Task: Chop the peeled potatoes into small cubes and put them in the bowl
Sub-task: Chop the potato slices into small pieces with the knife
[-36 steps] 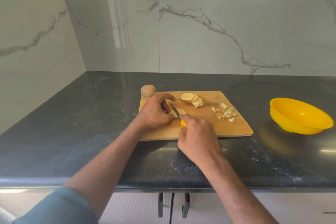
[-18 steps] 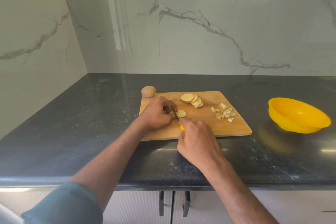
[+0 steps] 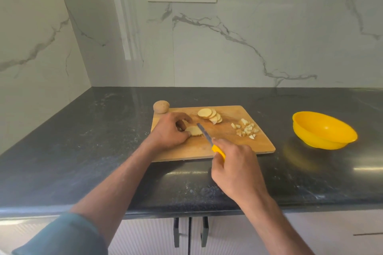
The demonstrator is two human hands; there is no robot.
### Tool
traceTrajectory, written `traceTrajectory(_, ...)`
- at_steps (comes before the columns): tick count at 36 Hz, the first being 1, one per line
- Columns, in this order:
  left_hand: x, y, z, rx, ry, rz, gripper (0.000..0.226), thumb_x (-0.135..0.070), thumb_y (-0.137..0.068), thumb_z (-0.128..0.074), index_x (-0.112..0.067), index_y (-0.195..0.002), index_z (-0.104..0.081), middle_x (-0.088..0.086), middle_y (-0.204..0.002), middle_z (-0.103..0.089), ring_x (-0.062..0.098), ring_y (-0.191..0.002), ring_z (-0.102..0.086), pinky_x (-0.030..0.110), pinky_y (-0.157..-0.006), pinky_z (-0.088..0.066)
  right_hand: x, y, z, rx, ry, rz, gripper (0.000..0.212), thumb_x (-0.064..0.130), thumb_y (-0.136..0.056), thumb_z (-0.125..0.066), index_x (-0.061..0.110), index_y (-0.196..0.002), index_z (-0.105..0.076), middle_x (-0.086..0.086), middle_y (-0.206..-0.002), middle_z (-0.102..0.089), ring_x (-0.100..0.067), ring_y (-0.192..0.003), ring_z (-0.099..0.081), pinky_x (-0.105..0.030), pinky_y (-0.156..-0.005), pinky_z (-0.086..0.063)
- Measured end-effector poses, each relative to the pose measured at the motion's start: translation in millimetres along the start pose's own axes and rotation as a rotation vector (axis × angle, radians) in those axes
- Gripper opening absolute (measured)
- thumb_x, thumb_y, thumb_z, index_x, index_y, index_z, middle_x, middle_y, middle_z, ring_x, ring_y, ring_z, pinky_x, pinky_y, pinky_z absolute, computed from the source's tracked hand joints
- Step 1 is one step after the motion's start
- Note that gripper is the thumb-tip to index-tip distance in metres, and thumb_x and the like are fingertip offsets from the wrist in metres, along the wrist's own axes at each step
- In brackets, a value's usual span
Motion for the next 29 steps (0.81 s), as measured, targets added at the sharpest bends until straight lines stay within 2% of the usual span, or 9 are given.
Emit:
traceTrajectory(2, 1, 0, 1, -0.016, 0.016, 0.014, 0.032, -0.011, -0.078, -0.081, -0.018, -0.107, -0.071, 0.0, -0.081, -0.066, 0.011, -0.075, -0.063, 0.021, -0.07, -0.054, 0, -3, -2, -0.031, -0.005, -0.01, 0.038, 0.011, -0.087, -0.062, 0.014, -0.124, -0.069, -0.002, -0.094, -0.077, -0.022, -0.077, -0.07, -0.032, -0.069, -0.059)
traceTrajectory(4, 2, 0, 2, -0.041, 0.023, 0.026, 0.035, -0.012, -0.076, -0.083, -0.018, -0.107, -0.068, 0.0, -0.08, -0.067, 0.008, -0.071, -0.061, 0.022, -0.069, -0.054, 2, -8, -7, -0.038, 0.0, -0.016, 0.038, 0.012, -0.087, -0.061, 0.015, -0.124, -0.068, -0.002, -0.095, -0.076, -0.023, -0.079, -0.07, -0.034, -0.07, -0.059)
traceTrajectory(7, 2, 2, 3, -0.062, 0.027, 0.033, 0.036, -0.01, -0.074, -0.082, -0.019, -0.105, -0.067, 0.0, -0.08, -0.068, 0.008, -0.07, -0.062, 0.02, -0.067, -0.054, 5, -20, -19, -0.025, 0.01, -0.019, 0.038, 0.012, -0.088, -0.057, 0.016, -0.124, -0.067, -0.003, -0.094, -0.075, -0.025, -0.08, -0.069, -0.027, -0.063, -0.05)
traceTrajectory(10, 4, 3, 5, -0.07, 0.049, 0.04, 0.032, -0.006, -0.073, -0.077, -0.016, -0.102, -0.068, 0.002, -0.078, -0.071, 0.009, -0.07, -0.065, 0.025, -0.07, -0.057, 12, -29, -31, -0.006, 0.034, 0.003, 0.039, 0.013, -0.091, -0.055, 0.016, -0.129, -0.064, -0.002, -0.095, -0.074, -0.02, -0.08, -0.069, -0.02, -0.063, -0.047)
traceTrajectory(15, 4, 4, 6, -0.078, 0.073, 0.041, 0.03, -0.001, -0.073, -0.074, -0.014, -0.099, -0.069, 0.0, -0.074, -0.072, 0.006, -0.071, -0.068, 0.026, -0.071, -0.058, 16, -30, -40, 0.011, 0.052, 0.039, 0.038, 0.012, -0.092, -0.055, 0.015, -0.129, -0.063, -0.004, -0.091, -0.07, -0.017, -0.07, -0.053, -0.022, -0.062, -0.043)
traceTrajectory(19, 4, 3, 7, -0.073, 0.083, 0.049, 0.03, -0.001, -0.073, -0.076, -0.015, -0.099, -0.069, -0.002, -0.073, -0.073, 0.005, -0.07, -0.069, 0.025, -0.07, -0.059, 13, -30, -43, 0.012, 0.07, 0.06, 0.037, 0.013, -0.091, -0.056, 0.015, -0.127, -0.065, -0.005, -0.092, -0.072, -0.02, -0.074, -0.06, -0.022, -0.063, -0.041)
traceTrajectory(23, 5, 3, 7, -0.072, 0.085, 0.049, 0.03, 0.0, -0.073, -0.076, -0.013, -0.1, -0.069, -0.003, -0.072, -0.073, 0.005, -0.069, -0.069, 0.026, -0.071, -0.059, 16, -29, -44, 0.031, 0.064, 0.073, 0.04, 0.015, -0.092, -0.055, 0.017, -0.132, -0.063, -0.003, -0.099, -0.073, -0.02, -0.085, -0.068, -0.021, -0.069, -0.047)
traceTrajectory(27, 2, 4, 7, -0.074, 0.085, 0.046, 0.028, 0.002, -0.075, -0.076, -0.008, -0.1, -0.069, 0.001, -0.073, -0.073, 0.007, -0.069, -0.07, 0.027, -0.071, -0.058, 17, -29, -43, 0.036, 0.051, 0.073, 0.042, 0.014, -0.092, -0.056, 0.017, -0.134, -0.062, -0.002, -0.1, -0.074, -0.017, -0.083, -0.067, -0.008, -0.062, -0.032)
traceTrajectory(29, 1, 4, 7, -0.074, 0.083, 0.044, 0.028, 0.002, -0.075, -0.078, -0.008, -0.1, -0.069, 0.001, -0.073, -0.073, 0.007, -0.069, -0.069, 0.024, -0.069, -0.058, 18, -29, -43, 0.042, 0.051, 0.072, 0.042, 0.014, -0.093, -0.055, 0.016, -0.134, -0.062, -0.002, -0.101, -0.074, -0.017, -0.084, -0.068, -0.011, -0.064, -0.033)
Point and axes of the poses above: each hand's wrist, its own y-axis away from the middle knuckle, its own z-axis out of the back of the hand, x = y × z, the point moved 4 cm from there along -y, towards the middle knuckle
